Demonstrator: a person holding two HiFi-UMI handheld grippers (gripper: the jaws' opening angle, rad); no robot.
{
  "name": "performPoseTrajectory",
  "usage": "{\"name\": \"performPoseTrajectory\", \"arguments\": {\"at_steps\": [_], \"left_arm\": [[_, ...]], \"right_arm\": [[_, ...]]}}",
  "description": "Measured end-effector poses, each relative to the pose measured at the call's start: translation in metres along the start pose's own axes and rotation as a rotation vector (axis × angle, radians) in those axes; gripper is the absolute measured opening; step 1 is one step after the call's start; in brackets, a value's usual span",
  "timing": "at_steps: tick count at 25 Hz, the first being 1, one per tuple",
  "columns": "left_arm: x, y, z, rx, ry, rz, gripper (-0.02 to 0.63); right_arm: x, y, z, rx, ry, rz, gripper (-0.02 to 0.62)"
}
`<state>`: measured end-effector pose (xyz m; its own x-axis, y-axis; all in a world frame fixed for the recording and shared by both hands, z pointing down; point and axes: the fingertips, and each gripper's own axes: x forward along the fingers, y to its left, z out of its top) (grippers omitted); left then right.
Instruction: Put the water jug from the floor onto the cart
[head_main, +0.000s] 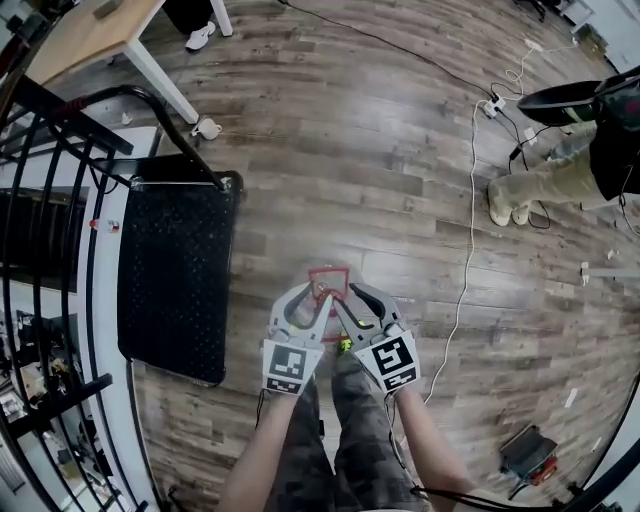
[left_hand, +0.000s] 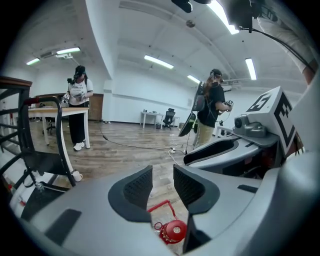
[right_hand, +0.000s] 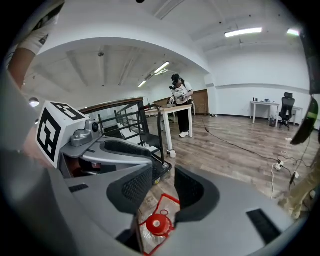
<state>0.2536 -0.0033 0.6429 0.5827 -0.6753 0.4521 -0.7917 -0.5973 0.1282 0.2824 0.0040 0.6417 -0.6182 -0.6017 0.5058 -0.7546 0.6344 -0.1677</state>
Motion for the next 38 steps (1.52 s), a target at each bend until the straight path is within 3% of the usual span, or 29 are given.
{"name": "performPoseTrajectory", "arguments": {"at_steps": [18,26,38], "left_arm": [[0.068,0.025,-0.115,-0.011,0.140,-0.007,0.114],[0.088,0.039,-0.142,0.001,0.146,0.059,0.143],[0.098,0.050,-0.178,-0.036,0.195,0.059,0.158]], "right_arm": [[0.072,-0.033,-0.093,0.024,0.071,-0.010,0.150],[0.093,-0.046,-0.133,0.040,0.114,-0.043,0.193],[0.112,-0.061,-0.168,0.056,0.195,-0.104,0.201]]}}
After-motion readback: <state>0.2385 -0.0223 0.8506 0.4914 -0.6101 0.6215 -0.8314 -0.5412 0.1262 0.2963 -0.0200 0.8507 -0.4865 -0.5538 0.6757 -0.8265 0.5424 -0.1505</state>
